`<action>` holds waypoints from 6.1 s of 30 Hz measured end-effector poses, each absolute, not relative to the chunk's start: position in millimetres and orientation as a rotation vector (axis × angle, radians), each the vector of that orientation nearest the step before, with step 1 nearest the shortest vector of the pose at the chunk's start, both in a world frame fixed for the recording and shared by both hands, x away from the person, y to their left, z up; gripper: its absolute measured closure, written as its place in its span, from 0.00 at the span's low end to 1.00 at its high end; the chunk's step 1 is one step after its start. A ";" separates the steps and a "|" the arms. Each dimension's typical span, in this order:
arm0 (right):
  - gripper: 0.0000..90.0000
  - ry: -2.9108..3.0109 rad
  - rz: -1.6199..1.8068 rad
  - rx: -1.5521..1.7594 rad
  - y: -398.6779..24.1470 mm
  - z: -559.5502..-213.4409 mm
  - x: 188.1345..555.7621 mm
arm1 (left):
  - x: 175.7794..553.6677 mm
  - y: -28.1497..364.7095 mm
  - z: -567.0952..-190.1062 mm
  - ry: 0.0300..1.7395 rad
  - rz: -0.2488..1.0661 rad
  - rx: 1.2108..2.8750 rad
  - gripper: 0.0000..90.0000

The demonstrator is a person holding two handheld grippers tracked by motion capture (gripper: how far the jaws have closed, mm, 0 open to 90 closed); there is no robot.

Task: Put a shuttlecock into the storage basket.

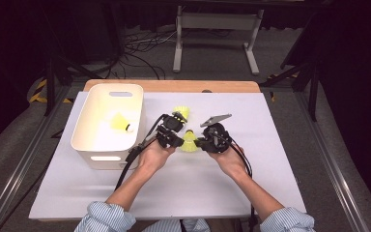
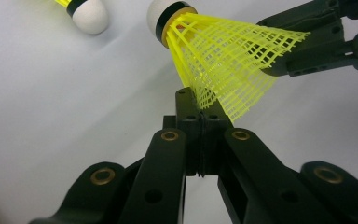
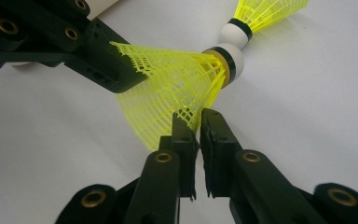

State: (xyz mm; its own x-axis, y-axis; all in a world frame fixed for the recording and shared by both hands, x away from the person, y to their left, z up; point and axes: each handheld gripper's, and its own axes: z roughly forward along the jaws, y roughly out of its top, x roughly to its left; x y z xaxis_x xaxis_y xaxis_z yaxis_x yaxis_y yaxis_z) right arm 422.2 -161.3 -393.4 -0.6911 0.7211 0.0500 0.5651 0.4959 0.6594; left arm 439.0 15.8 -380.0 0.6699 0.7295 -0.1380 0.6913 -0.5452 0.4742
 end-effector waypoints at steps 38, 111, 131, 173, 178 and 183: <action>0.35 2.322 1.210 0.907 -222.0 -387.8 365.6 | 438.3 18.3 -368.8 1.127 0.134 2.415 1.00; 0.18 1.981 1.337 1.078 -311.3 -435.7 302.8 | 426.1 49.7 -332.5 1.143 0.149 2.360 1.00; 0.17 2.006 1.317 1.061 -310.0 -439.6 301.8 | 423.6 64.4 -320.5 1.171 0.172 2.354 1.00; 0.17 2.008 1.320 1.067 -310.2 -440.5 302.9 | 436.7 91.7 -289.8 1.198 0.198 2.316 1.00; 0.17 2.003 1.327 1.071 -311.3 -440.4 302.8 | 437.7 93.9 -287.1 1.201 0.196 2.312 1.00; 0.17 2.009 1.322 1.067 -310.5 -440.5 302.7 | 438.3 96.2 -285.9 1.201 0.197 2.307 1.00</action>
State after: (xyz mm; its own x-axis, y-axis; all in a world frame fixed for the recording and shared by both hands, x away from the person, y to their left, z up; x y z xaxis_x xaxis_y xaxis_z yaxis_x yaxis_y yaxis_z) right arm 302.7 -310.5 -440.5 -0.5646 0.8253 0.0085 0.3341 0.2190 0.9167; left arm 438.3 96.2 -285.9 0.5947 0.7964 -0.1097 0.7197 -0.4665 0.5143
